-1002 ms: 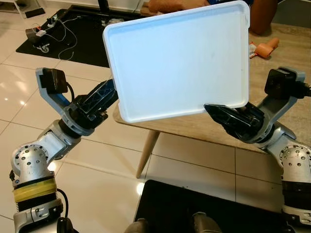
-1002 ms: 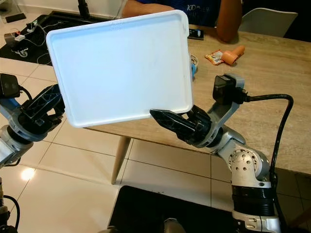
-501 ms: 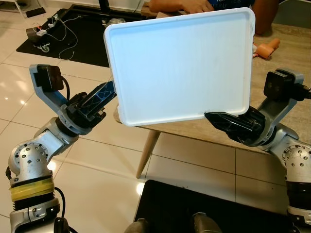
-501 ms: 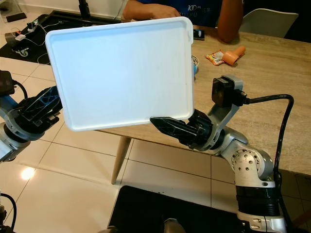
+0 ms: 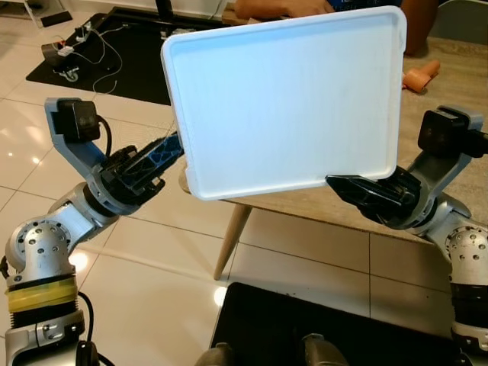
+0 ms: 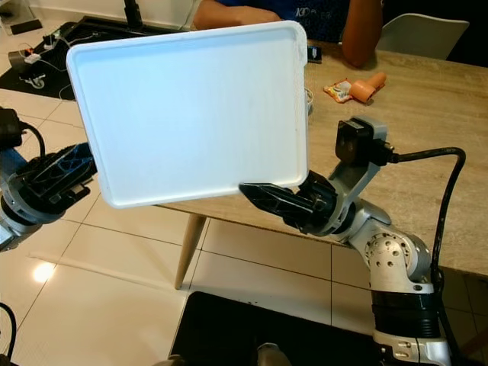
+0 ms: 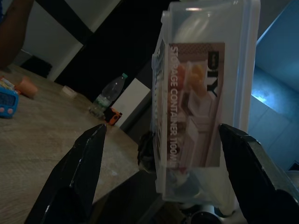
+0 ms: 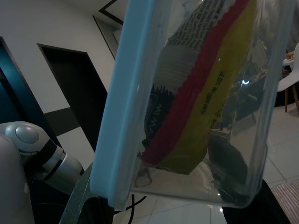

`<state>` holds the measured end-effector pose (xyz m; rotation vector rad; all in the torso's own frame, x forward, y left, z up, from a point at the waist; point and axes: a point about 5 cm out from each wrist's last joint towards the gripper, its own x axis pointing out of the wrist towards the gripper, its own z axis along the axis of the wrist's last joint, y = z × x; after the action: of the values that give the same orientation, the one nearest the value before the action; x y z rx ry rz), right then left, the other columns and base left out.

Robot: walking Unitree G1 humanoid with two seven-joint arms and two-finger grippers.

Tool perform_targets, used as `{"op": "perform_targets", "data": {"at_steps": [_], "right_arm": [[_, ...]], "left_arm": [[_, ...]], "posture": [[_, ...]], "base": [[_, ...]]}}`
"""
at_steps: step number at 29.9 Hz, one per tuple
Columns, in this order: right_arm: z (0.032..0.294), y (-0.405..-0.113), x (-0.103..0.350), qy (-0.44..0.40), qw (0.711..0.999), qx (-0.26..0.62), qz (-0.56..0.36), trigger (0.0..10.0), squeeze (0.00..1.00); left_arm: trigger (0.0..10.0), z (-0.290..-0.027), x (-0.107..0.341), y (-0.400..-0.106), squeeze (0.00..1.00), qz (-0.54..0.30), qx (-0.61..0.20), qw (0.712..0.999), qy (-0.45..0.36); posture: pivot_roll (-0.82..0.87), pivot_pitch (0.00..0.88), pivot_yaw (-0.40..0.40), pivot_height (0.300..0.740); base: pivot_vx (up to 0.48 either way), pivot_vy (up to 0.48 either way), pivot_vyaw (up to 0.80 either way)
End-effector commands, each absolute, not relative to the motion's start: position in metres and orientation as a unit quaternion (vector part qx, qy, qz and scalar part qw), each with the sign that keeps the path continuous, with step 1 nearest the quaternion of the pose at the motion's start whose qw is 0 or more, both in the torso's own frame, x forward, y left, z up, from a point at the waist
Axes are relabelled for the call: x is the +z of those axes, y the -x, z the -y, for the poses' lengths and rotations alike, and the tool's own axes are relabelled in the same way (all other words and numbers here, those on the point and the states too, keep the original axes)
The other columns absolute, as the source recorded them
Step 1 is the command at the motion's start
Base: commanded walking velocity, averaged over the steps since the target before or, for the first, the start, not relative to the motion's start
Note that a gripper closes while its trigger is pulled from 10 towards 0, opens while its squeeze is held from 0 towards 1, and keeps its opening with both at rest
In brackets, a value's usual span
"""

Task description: Restocking fridge

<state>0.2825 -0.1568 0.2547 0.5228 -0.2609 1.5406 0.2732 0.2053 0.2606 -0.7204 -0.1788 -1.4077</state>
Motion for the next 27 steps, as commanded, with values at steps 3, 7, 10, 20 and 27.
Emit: {"op": "perform_targets", "data": {"at_steps": [3, 7, 10, 20, 27], "right_arm": [[0.168, -0.284, 0.269, -0.253, 0.672, 0.677, 0.16, 0.0, 0.0], [0.171, -0.284, 0.27, -0.253, 0.673, 0.675, 0.164, 0.0, 0.0], [0.175, -0.285, 0.272, -0.257, 0.674, 0.671, 0.171, 0.0, 0.0], [0.169, -0.284, 0.261, -0.231, 0.686, 0.678, 0.131, 0.0, 0.0], [0.148, -0.28, 0.243, -0.196, 0.683, 0.7, 0.07, 0.0, 0.0]], "left_arm": [[10.0, -0.208, 0.254, -0.273, 0.0, 0.051, -0.635, 0.706, 0.31], [10.0, -0.212, 0.251, -0.274, 0.0, 0.048, -0.628, 0.712, 0.311], [10.0, -0.216, 0.248, -0.276, 0.0, 0.047, -0.618, 0.72, 0.312], [10.0, -0.218, 0.25, -0.276, 0.0, 0.056, -0.622, 0.716, 0.313], [10.0, -0.214, 0.252, -0.276, 0.0, 0.061, -0.633, 0.706, 0.311]], "posture": [[-0.03, 0.185, 0.01, 0.74], [-0.03, 0.185, 0.01, 0.74], [-0.03, 0.185, 0.01, 0.74], [-0.04, 0.186, 0.006, 0.74], [-0.04, 0.182, 0.004, 0.74]], "base": [[0.0, 0.0, 0.0], [0.0, 0.0, 0.0], [0.0, 0.0, 0.0], [0.0, 0.0, 0.0], [0.0, 0.0, 0.0]]}}
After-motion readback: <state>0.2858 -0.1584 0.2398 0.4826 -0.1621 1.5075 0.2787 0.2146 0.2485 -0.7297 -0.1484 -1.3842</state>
